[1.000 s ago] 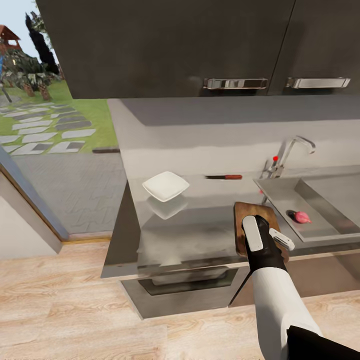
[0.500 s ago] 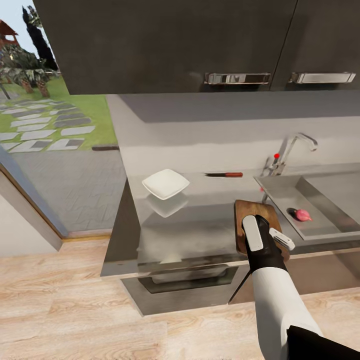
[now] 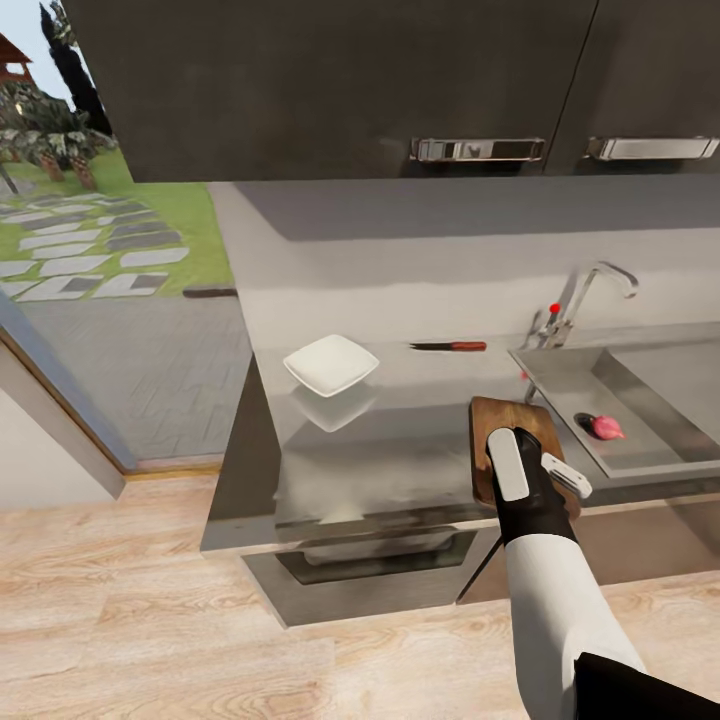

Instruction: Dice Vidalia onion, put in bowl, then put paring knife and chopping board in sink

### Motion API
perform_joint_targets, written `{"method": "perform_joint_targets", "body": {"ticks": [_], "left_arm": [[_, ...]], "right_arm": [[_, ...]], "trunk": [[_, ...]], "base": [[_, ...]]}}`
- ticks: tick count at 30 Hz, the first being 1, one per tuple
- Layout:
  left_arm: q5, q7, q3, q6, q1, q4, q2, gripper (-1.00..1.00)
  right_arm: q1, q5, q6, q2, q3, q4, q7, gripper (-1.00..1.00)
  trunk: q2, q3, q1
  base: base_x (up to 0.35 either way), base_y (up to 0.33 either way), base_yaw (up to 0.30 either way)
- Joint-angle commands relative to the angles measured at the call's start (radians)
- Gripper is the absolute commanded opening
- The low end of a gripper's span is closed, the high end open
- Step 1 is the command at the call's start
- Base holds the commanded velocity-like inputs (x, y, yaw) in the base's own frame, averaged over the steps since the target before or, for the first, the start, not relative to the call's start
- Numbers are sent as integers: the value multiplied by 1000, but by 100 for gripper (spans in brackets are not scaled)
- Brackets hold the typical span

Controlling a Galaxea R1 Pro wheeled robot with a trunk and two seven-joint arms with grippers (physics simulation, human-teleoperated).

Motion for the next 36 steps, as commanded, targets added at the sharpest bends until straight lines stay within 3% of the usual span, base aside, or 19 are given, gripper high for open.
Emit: {"method": "perform_joint_targets", "body": {"ticks": [1, 22, 23, 36], "left_arm": [[0, 0, 0, -2, 0, -1, 0, 100], [0, 0, 0, -2, 0, -1, -1, 100], [0, 0, 0, -2, 0, -1, -1, 100], [0, 0, 0, -2, 0, -1, -1, 100]], "right_arm": [[-1, -2, 12, 0, -2, 26, -5, 100], [0, -2, 15, 1, 0, 21, -10, 100], [0, -2, 15, 1, 0, 21, -11, -100], [-1, -2, 19, 1, -2, 20, -12, -100]], "trunk": [[-1, -2, 1], [-1, -2, 1], [-1, -2, 1], [-1, -2, 1]], "base": [[0, 0, 0], [0, 0, 0], [0, 0, 0], [0, 0, 0]]}}
